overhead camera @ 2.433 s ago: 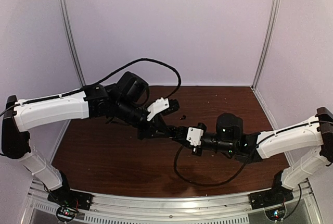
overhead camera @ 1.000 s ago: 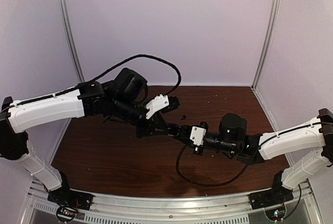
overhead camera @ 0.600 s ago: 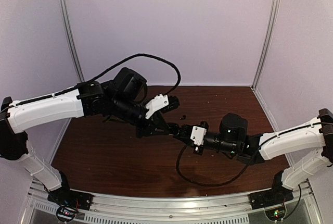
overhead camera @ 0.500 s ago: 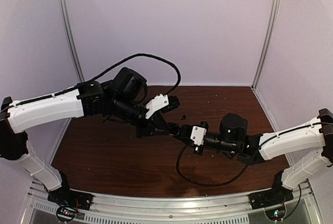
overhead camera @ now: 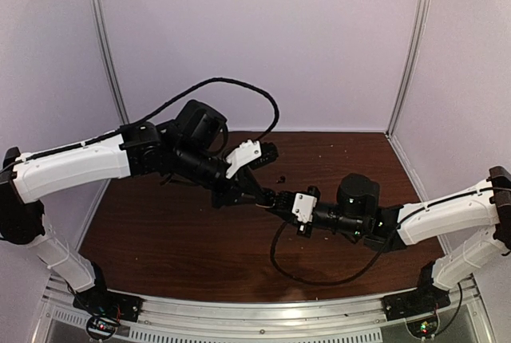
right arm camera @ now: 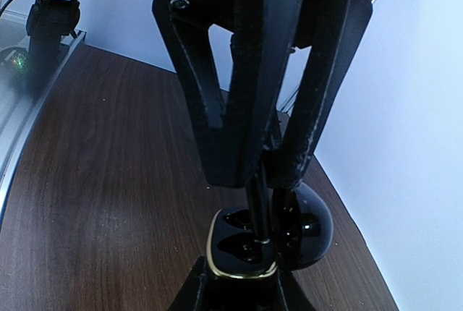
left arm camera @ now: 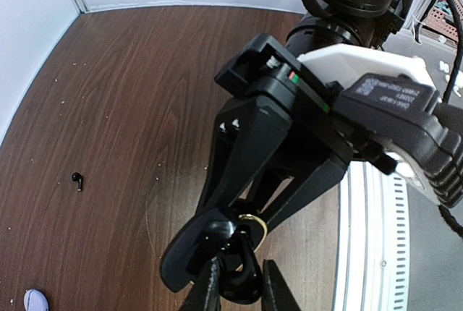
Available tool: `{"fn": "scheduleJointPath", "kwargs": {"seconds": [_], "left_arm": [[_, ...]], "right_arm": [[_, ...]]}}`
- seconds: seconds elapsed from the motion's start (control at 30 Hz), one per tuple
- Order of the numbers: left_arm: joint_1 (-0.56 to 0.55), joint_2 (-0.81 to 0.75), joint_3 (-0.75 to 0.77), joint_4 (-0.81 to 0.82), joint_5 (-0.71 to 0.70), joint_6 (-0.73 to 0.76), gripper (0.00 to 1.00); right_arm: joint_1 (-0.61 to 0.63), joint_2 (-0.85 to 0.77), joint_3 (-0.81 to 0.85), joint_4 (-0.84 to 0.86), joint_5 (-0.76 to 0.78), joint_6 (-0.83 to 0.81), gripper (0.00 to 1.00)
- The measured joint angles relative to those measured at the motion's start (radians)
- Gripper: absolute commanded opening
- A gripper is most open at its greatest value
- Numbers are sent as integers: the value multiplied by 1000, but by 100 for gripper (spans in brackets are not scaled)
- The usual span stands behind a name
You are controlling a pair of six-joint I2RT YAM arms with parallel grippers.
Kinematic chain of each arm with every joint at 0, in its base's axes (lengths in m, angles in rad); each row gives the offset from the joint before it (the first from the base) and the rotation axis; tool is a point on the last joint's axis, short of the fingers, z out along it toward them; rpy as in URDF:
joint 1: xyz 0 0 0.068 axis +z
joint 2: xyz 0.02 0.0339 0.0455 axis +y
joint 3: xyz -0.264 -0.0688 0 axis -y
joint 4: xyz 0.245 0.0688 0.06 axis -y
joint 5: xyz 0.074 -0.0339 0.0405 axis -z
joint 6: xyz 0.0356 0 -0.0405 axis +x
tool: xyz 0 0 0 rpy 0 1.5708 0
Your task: Insert the wireless bluetooth earbuds into the charging case
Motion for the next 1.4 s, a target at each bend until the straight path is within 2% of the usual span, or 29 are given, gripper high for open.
{"fn": "scheduleJointPath", "kwargs": {"seconds": [0.83, 1.17, 1.4], "left_arm": [[-5, 43, 15, 0, -7, 0, 0], [-7, 89, 60, -61, -37, 3, 0], [-13, 114, 65, -105, -70, 7, 3]], "right_arm": [[0, 2, 8, -13, -1, 6, 0], [0, 32, 24, -37, 0, 7, 0], [0, 97, 10, 32, -34, 87, 0]]}}
